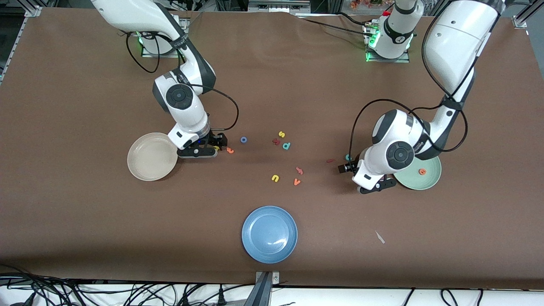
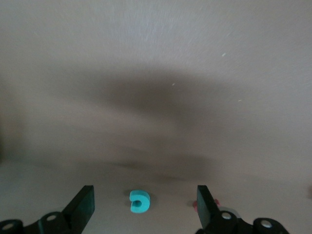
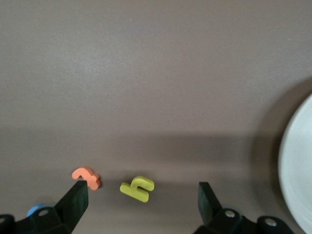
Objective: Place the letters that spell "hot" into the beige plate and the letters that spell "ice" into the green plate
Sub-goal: 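Grasp the cyan letter with the left gripper while the right gripper grasps yellow, then drop the cyan letter on the green plate while the right gripper carries yellow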
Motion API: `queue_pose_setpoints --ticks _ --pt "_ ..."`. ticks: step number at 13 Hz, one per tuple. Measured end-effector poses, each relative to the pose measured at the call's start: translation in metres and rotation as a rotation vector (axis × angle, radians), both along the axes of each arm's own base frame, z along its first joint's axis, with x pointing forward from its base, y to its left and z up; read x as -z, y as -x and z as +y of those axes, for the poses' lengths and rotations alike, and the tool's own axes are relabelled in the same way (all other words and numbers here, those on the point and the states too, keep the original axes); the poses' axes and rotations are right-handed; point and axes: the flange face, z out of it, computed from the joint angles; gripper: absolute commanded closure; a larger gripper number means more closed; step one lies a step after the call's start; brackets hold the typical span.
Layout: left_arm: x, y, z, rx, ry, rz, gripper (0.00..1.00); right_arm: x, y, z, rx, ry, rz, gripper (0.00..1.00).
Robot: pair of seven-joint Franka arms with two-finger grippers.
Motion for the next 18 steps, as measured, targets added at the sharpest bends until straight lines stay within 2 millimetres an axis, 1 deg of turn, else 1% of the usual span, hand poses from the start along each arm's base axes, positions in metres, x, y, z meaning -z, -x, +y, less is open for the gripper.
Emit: queue_pose_setpoints --ticks 1,3,5,6,8,12,15,16,18 --pt "0.010 0.005 0.001 -0.002 0.004 -0.004 0.15 0.006 0.001 0.000 0.000 0.002 0.007 0.00" --pt "0.024 0.014 0.001 -0.008 0.008 -0.011 0.19 0.016 0.002 0.000 -0.003 0.003 0.013 0.00" --pt "0.032 0.022 0.001 -0.029 0.001 0.003 0.22 0.022 0.004 0.000 -0.005 -0.002 0.011 0.00" --pt "0.035 0.025 0.000 -0.036 -0.003 0.011 0.25 0.025 0.005 0.000 -0.005 -0.001 0.013 0.00" --pt "0.040 0.033 -0.005 -0.043 -0.011 0.026 0.36 0.030 0.008 -0.001 -0.007 -0.006 0.012 0.00" --pt "0.036 0.035 -0.012 -0.050 -0.014 0.020 0.68 0.051 0.022 -0.005 -0.014 -0.020 0.011 0.00" --pt "0.033 0.035 -0.014 -0.048 -0.012 0.016 0.88 0.055 0.023 -0.005 -0.015 -0.021 0.013 0.02" --pt "0.033 0.035 -0.015 -0.048 -0.011 0.016 0.93 0.056 0.023 -0.005 -0.015 -0.022 0.012 0.08" --pt "0.032 0.035 -0.015 -0.047 -0.012 0.015 0.97 0.058 0.023 -0.004 -0.016 -0.023 0.011 0.17"
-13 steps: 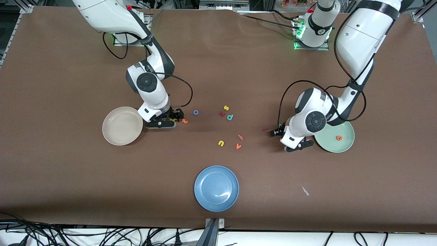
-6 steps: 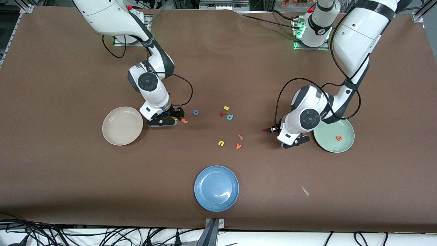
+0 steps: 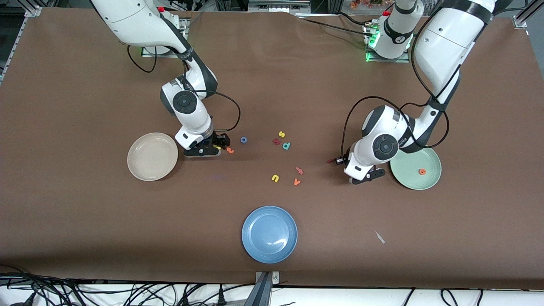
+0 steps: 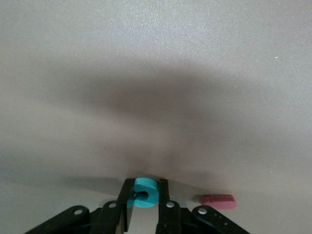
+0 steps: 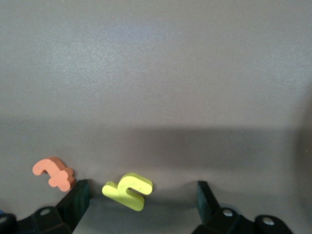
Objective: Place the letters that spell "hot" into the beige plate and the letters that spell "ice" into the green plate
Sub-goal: 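Drop the cyan letter on the green plate while the right gripper carries yellow, then place the yellow letter on the cream plate while the left gripper reaches pink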
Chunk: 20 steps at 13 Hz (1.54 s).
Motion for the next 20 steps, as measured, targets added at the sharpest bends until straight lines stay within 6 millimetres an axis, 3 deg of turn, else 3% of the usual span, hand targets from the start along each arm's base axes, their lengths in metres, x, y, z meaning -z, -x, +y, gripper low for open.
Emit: queue_pose_setpoints --ticks 1,3,5,8,10,13,14,16,17,18,20 --pt "0.000 0.000 0.000 0.003 -0.002 0.000 0.99 -0.001 0.000 0.000 -0.001 -0.001 -0.002 0.22" --pt "-0.002 0.000 0.006 0.021 -0.025 0.010 0.99 -0.002 0.000 0.001 -0.002 -0.002 -0.005 0.42" --pt "-0.020 -0.009 0.030 0.058 -0.046 0.025 0.99 -0.004 0.000 0.003 -0.005 -0.008 -0.011 0.56" --pt "-0.079 -0.032 0.102 0.143 -0.044 0.031 0.99 -0.005 0.000 0.004 -0.008 -0.010 -0.014 0.70" --pt "-0.098 -0.038 0.160 0.210 -0.022 0.035 0.99 -0.006 0.000 0.005 -0.020 -0.005 -0.017 0.74" --pt "-0.085 -0.037 0.237 0.307 -0.012 0.056 0.99 -0.008 0.000 0.005 -0.031 -0.002 -0.022 0.74" --pt "-0.074 -0.035 0.253 0.333 -0.031 0.070 0.98 -0.011 -0.001 0.004 -0.036 -0.001 -0.028 0.74" --pt "-0.049 -0.034 0.258 0.366 -0.047 0.082 0.93 -0.022 -0.007 -0.004 -0.051 0.026 -0.019 0.74" --pt "-0.036 -0.034 0.256 0.373 -0.040 0.081 0.83 -0.033 -0.012 -0.012 -0.065 0.044 -0.017 0.74" --pt "-0.025 -0.033 0.256 0.373 -0.032 0.080 0.60 -0.048 -0.019 -0.025 -0.083 0.065 -0.020 0.74" --pt "-0.012 -0.032 0.260 0.366 -0.021 0.079 0.00 -0.078 -0.035 -0.061 -0.134 0.102 -0.022 0.74"
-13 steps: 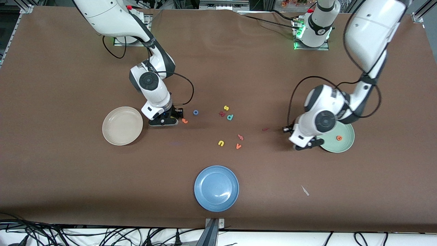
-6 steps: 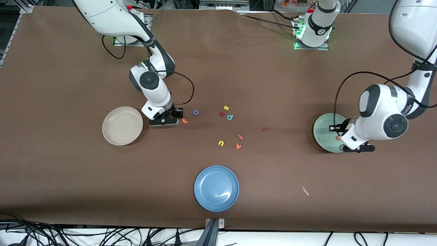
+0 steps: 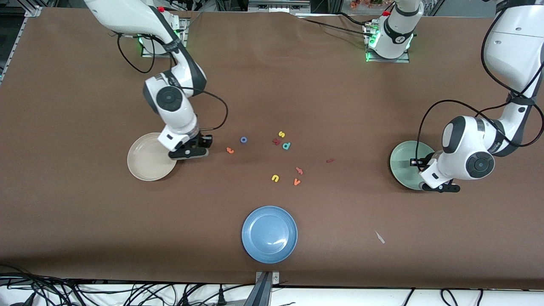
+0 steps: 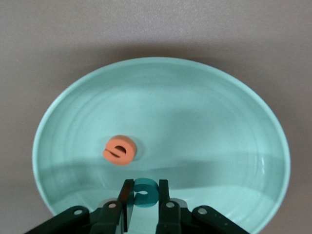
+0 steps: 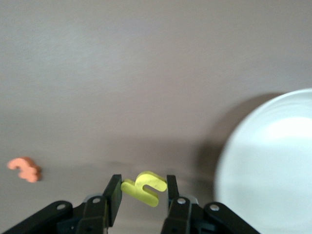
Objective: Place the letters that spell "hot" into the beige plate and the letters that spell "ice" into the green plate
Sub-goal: 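Place the yellow letter on the cream plate while the left gripper reaches pink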
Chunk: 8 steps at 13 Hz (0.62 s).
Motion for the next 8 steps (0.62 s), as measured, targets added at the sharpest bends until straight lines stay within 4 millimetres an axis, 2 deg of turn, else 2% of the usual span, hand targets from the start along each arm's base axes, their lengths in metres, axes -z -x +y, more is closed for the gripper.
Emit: queue_pose_setpoints --ticks 2,4,5,6,7,8 --pt "-0.002 -0.002 0.002 -0.003 0.000 -0.007 0.00 -0.023 -0.018 -0.052 -0.060 0.027 0.006 0.74" --pt "-0.014 -0.008 -0.004 0.002 0.002 -0.031 0.00 -0.030 -0.031 -0.106 -0.102 0.052 0.016 0.70" --pt "-0.026 -0.012 -0.014 0.004 0.003 -0.051 0.00 -0.028 -0.033 -0.125 -0.109 0.060 0.026 0.45" --pt "-0.041 -0.016 -0.033 -0.008 0.005 -0.073 0.00 -0.024 -0.032 -0.138 -0.106 0.064 0.038 0.22" --pt "-0.056 -0.018 -0.060 -0.038 0.006 -0.094 0.00 -0.019 -0.030 -0.143 -0.101 0.064 0.049 0.14" --pt "-0.069 -0.018 -0.090 -0.075 0.008 -0.108 0.00 -0.016 -0.027 -0.142 -0.097 0.058 0.057 0.14"
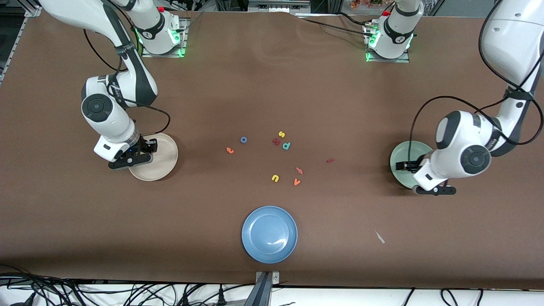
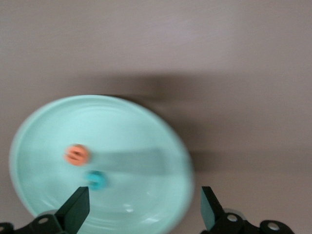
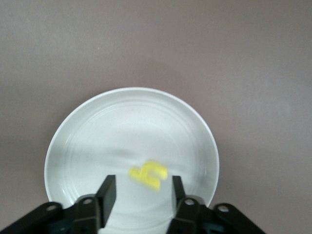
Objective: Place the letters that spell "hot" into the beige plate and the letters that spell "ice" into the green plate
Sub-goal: 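Place the yellow letter on the cream plate while the left gripper reaches pink, then grasp the pink stick with the left gripper while the right gripper grasps orange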
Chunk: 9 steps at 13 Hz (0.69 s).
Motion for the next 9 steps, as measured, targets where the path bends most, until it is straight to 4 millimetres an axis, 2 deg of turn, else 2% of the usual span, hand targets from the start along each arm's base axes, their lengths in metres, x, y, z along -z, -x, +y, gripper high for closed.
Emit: queue_pose_setpoints --ticks 2,4,6,9 --pt "-0.016 0.007 -0.059 -0.084 0.006 -0.013 0.00 0.002 0.003 0.008 0.008 -0.018 0.006 0.14" --pt "-0.018 0.017 -0.104 -0.154 -0.004 -0.011 0.00 0.002 0.007 0.030 0.037 -0.035 0.003 0.13" --pt "-0.013 0.026 -0.147 -0.211 0.000 -0.023 0.00 0.002 0.016 0.072 0.121 -0.066 -0.013 0.13" --pt "0.009 0.040 -0.211 -0.260 0.058 -0.066 0.05 0.013 0.039 0.156 0.230 -0.150 -0.062 0.10"
